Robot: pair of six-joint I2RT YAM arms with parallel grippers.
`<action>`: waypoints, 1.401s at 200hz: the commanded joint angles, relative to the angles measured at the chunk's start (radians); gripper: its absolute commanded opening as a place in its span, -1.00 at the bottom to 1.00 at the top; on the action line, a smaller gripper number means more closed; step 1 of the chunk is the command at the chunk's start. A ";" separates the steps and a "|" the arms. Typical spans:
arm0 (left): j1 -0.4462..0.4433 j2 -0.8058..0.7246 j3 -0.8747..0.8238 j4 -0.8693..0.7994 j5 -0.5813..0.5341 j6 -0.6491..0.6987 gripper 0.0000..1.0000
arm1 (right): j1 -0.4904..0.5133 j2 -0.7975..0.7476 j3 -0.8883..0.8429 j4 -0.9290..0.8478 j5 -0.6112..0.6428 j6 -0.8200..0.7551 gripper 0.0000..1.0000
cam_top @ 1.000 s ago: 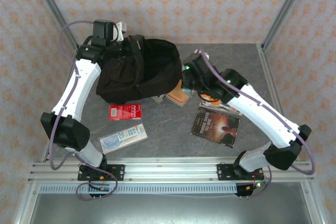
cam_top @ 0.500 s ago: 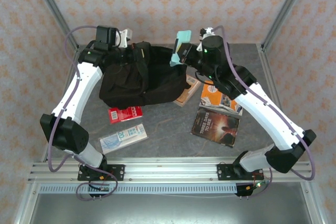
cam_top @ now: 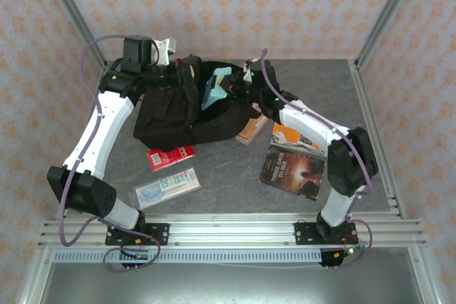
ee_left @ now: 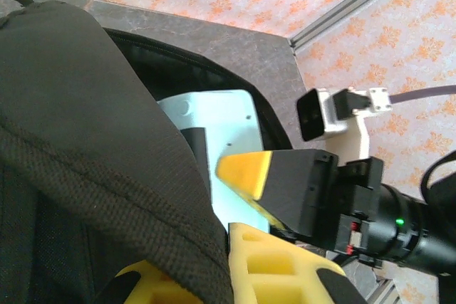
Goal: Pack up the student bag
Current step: Place the calculator in the student bag.
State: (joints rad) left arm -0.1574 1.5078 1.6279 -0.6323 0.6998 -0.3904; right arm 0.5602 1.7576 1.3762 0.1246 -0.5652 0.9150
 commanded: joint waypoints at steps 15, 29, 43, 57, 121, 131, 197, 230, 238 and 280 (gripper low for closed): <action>-0.005 -0.026 0.052 0.098 0.044 0.030 -1.00 | 0.041 0.051 0.012 0.239 -0.116 0.123 -1.00; -0.005 -0.016 0.066 0.100 0.045 0.031 -1.00 | 0.063 0.081 0.030 0.231 -0.114 0.136 -1.00; -0.005 -0.003 0.088 0.098 0.048 0.030 -1.00 | 0.080 0.110 0.043 0.228 -0.102 0.152 -1.00; -0.005 0.008 0.114 0.101 0.053 0.030 -1.00 | 0.093 0.140 0.053 0.243 -0.092 0.181 -1.00; -0.008 0.072 0.213 0.109 0.116 0.044 -1.00 | 0.146 0.303 0.227 0.200 -0.141 0.235 -1.00; -0.011 0.079 0.209 0.123 0.140 0.047 -1.00 | 0.156 0.329 0.266 0.181 -0.140 0.231 -0.90; -0.028 0.110 0.183 0.124 0.159 0.095 -1.00 | 0.200 0.598 0.615 0.155 -0.111 0.263 -0.25; -0.025 0.104 0.188 0.054 0.037 0.138 -1.00 | 0.201 0.620 0.685 0.022 -0.045 0.125 0.06; -0.020 0.102 0.185 0.043 0.004 0.142 -1.00 | 0.200 0.608 0.686 -0.012 -0.039 0.076 0.12; 0.066 0.089 0.097 0.082 -0.090 0.021 -1.00 | 0.195 0.453 0.586 -0.237 0.125 -0.198 0.19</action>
State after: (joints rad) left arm -0.1474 1.6260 1.7672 -0.6315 0.6834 -0.3058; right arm 0.7456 2.3695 2.0109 0.0311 -0.5701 0.9268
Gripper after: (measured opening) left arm 0.063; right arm 0.586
